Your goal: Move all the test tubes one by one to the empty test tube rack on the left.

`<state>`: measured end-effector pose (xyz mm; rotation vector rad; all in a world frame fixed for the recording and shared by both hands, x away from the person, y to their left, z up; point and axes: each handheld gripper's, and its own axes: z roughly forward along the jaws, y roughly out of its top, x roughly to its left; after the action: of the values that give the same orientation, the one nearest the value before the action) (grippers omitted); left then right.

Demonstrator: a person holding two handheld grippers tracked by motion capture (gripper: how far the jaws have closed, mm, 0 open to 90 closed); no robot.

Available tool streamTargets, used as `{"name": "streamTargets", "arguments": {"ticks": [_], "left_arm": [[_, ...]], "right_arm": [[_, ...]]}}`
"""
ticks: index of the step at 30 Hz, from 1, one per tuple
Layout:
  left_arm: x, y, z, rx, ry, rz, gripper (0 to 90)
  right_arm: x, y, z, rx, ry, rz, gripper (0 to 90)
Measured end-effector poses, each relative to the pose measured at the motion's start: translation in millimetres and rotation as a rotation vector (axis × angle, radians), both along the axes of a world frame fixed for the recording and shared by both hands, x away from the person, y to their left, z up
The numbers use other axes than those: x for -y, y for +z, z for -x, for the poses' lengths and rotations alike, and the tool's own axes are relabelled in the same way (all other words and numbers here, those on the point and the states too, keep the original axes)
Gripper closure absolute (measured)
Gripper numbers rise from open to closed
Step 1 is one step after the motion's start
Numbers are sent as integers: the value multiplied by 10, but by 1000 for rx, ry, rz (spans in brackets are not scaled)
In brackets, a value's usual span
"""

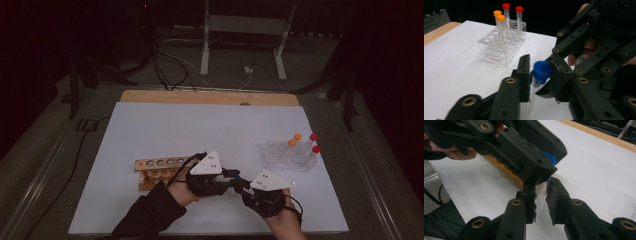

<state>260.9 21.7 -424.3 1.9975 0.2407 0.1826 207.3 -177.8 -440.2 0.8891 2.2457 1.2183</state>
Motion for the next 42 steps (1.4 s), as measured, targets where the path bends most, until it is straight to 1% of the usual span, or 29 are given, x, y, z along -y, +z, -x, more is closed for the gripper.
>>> {"name": "streamTargets", "arguments": {"ticks": [2,4,6,7,8,11,13,15,17,21,23,27,28,29,35,38,41,42], "left_arm": [[1,3,-3,9,1,-6,762],[-3,7,-6,13,-1,-6,769],[-11,19,-9,11,1,-7,773],[-19,31,-11,18,7,-8,774],[-30,49,-16,20,14,-10,776],[-82,108,-21,26,21,0,777],[-129,150,-25,27,32,8,778],[-188,190,-30,36,44,2,777],[-254,223,-36,38,57,-1,777],[-397,274,-42,46,94,-3,778],[-469,298,-47,46,109,-1,778],[-616,341,-51,57,144,-15,778],[-651,350,-53,54,151,-14,778],[-686,360,-56,58,166,-18,778],[-868,417,-78,74,214,-10,778],[-959,450,-118,82,239,-1,778],[-1036,467,-178,100,271,3,778],[-1060,466,-204,99,283,13,778]], "right_arm": [[3,-5,-8,-8,0,-2,768],[4,-6,-11,-5,1,-1,767],[10,-4,-21,-10,1,-18,753],[12,-5,-22,-16,-1,-24,716],[14,-4,-25,-13,2,-20,670],[31,14,-26,-4,1,-37,569],[58,35,-28,9,-10,-49,518],[91,58,-37,18,-23,-63,424],[127,79,-44,32,-36,-79,349],[172,108,-58,52,-61,-94,184],[184,112,-69,50,-68,-101,138],[196,111,-86,50,-84,-109,27],[200,112,-90,48,-87,-114,25],[203,112,-94,46,-89,-116,4],[213,97,-96,40,-52,-118,0],[225,94,-101,35,-47,-120,0],[242,93,-106,32,-44,-131,0],[252,94,-108,34,-43,-135,0]]}}
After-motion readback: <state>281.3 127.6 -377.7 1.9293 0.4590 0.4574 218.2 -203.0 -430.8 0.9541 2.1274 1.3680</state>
